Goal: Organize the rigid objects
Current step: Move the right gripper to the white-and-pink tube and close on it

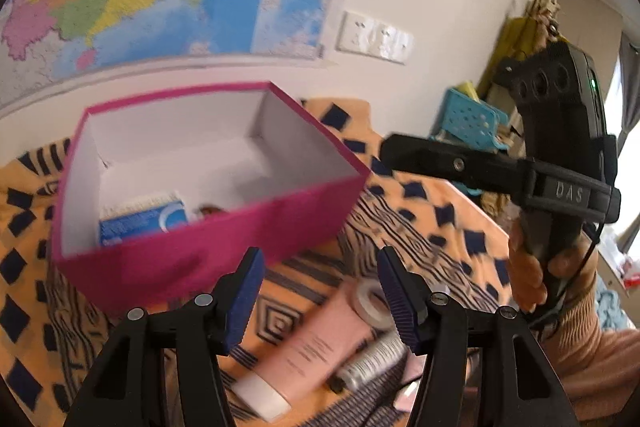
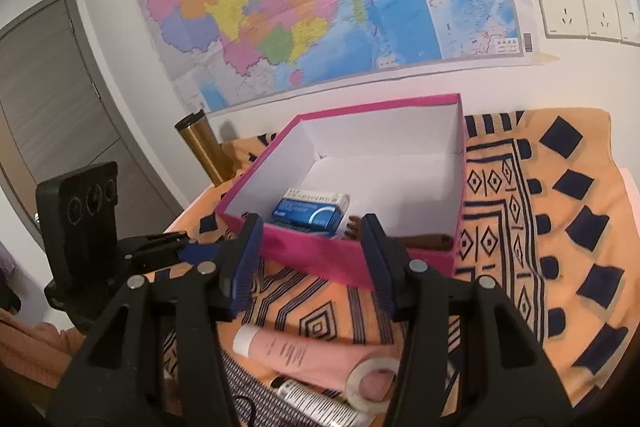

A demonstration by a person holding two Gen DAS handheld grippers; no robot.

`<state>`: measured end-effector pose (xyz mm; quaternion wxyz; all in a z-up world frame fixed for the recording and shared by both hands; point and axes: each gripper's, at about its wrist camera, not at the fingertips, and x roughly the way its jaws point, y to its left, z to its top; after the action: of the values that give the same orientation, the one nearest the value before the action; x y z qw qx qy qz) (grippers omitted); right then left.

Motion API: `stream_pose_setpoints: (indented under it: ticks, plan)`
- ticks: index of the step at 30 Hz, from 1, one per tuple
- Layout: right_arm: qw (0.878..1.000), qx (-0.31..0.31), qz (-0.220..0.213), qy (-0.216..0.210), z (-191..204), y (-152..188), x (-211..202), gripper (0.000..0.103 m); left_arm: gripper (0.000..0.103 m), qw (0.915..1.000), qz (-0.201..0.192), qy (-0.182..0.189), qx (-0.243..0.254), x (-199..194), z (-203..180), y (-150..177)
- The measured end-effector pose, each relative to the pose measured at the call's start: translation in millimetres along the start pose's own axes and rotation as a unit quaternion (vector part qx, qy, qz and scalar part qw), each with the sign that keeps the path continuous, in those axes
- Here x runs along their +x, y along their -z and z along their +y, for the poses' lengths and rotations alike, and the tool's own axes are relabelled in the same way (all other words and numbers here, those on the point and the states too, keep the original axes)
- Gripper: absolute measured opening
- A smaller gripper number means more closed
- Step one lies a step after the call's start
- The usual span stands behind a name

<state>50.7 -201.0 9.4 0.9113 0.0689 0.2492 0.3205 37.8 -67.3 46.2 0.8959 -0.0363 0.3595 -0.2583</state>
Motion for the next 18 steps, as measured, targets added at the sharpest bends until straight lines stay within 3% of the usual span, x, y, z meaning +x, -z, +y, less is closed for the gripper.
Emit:
stream_pose_setpoints:
  ticks: [12,18]
  plan:
    - [0.996,0.072,0.046,0.033,-12,64,-25,0.053,0.06,0.9966,0.054,0.056,0.026,15,-32,47]
    - [0.985,0.105,0.08,0.111,-29,99,-37,0.053,0.06,0.9912,0.091,0.077,0.057,31,-52,66]
